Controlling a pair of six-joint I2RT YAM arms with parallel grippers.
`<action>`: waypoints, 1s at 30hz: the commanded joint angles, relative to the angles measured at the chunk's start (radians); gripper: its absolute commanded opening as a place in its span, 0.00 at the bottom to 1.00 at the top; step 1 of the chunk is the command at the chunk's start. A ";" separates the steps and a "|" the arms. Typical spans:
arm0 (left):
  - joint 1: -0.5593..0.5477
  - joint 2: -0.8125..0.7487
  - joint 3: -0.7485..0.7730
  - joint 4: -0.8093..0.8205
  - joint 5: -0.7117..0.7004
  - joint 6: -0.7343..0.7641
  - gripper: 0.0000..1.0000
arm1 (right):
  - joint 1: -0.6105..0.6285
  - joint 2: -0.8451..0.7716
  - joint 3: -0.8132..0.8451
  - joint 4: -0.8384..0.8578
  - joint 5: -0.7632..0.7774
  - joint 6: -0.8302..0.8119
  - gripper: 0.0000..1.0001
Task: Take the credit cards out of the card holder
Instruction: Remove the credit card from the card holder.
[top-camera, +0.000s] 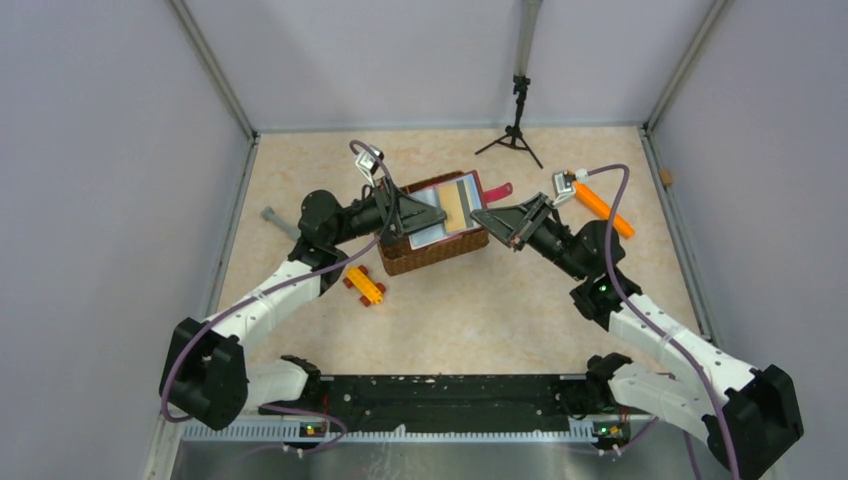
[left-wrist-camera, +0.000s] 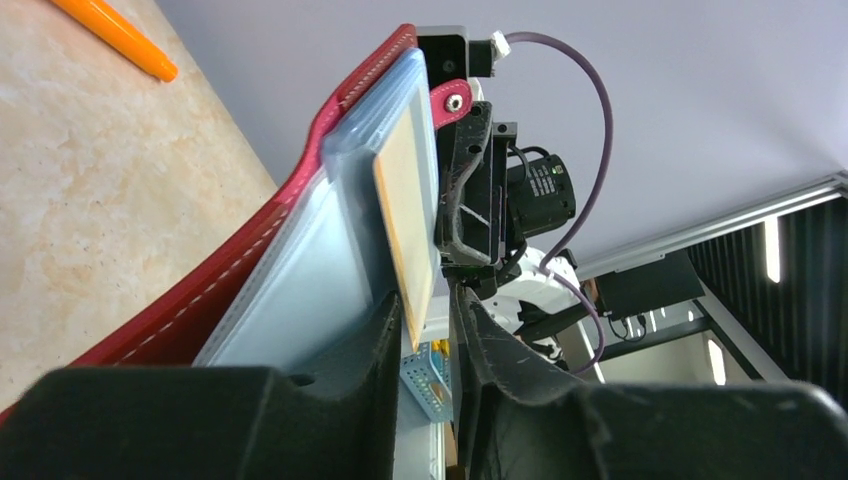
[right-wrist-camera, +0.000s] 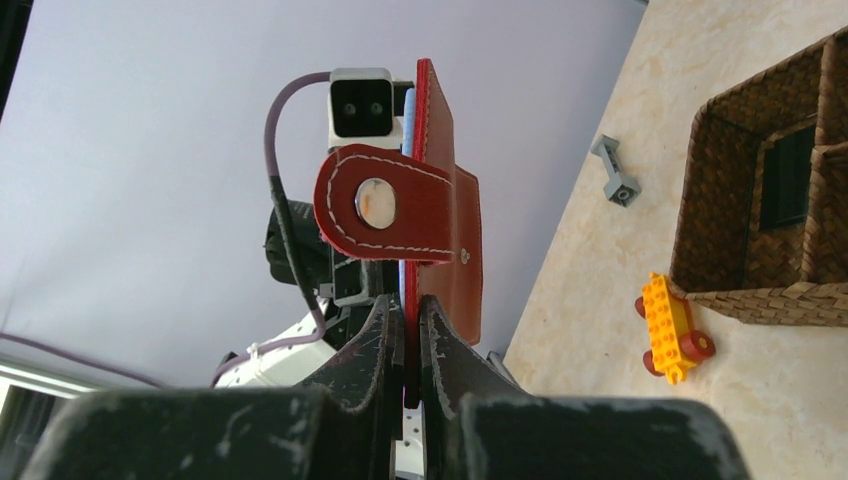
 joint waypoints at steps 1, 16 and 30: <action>0.002 -0.007 0.036 0.053 0.026 -0.005 0.29 | -0.005 0.005 0.015 0.094 -0.033 0.015 0.00; 0.024 -0.027 0.001 0.098 0.020 -0.023 0.00 | -0.007 -0.018 0.005 0.085 -0.011 0.035 0.00; 0.044 -0.019 -0.017 0.110 0.048 -0.039 0.13 | -0.011 0.008 -0.005 0.142 -0.041 0.052 0.00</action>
